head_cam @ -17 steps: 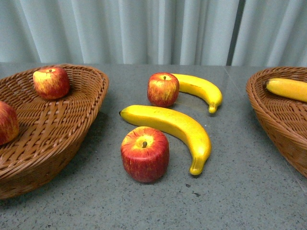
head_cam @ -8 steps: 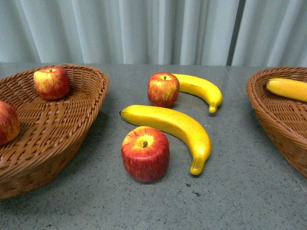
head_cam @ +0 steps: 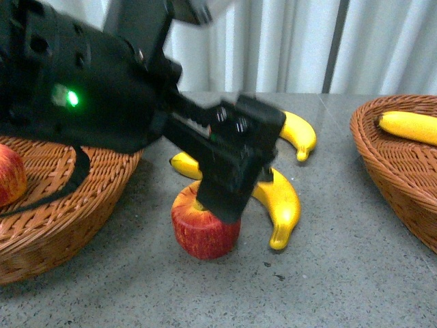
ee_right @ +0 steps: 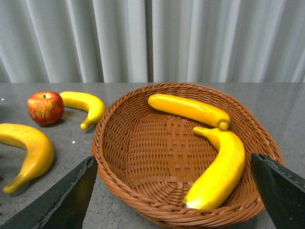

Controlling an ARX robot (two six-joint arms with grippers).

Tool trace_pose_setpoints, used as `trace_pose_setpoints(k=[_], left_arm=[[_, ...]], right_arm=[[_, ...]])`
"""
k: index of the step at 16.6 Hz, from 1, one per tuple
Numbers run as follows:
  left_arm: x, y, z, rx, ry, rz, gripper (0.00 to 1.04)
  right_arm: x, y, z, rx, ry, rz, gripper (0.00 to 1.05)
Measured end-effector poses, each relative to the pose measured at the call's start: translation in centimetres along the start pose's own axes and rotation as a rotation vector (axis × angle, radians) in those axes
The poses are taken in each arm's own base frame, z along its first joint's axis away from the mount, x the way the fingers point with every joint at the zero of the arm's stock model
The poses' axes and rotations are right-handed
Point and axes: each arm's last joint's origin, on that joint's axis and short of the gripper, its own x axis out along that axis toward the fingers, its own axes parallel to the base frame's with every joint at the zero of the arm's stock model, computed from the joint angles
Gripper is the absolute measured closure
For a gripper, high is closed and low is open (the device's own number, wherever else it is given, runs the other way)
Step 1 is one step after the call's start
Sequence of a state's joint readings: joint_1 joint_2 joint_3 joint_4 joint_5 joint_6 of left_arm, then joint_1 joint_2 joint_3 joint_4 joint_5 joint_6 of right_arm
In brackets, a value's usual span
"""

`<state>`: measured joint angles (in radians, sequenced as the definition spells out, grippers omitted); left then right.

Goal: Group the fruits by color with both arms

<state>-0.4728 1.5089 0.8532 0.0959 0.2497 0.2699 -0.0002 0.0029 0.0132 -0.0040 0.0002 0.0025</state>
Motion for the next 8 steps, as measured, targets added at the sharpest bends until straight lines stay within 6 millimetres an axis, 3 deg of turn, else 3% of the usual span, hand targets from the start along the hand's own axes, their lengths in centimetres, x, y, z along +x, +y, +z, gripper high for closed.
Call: trace_pose_setpoints(k=[3,8], left_arm=[[1.9,0.5,-1.9,0.025,0.094,0.049,0.07],[3.1,0.4,-3.1,0.039,0.125,-0.002,0.07]], right_arm=[[0.0,0.0,0.0,0.000,0.000,0.000,0.07],[0.0,0.0,0.0,0.000,0.000,0.000,0.07]])
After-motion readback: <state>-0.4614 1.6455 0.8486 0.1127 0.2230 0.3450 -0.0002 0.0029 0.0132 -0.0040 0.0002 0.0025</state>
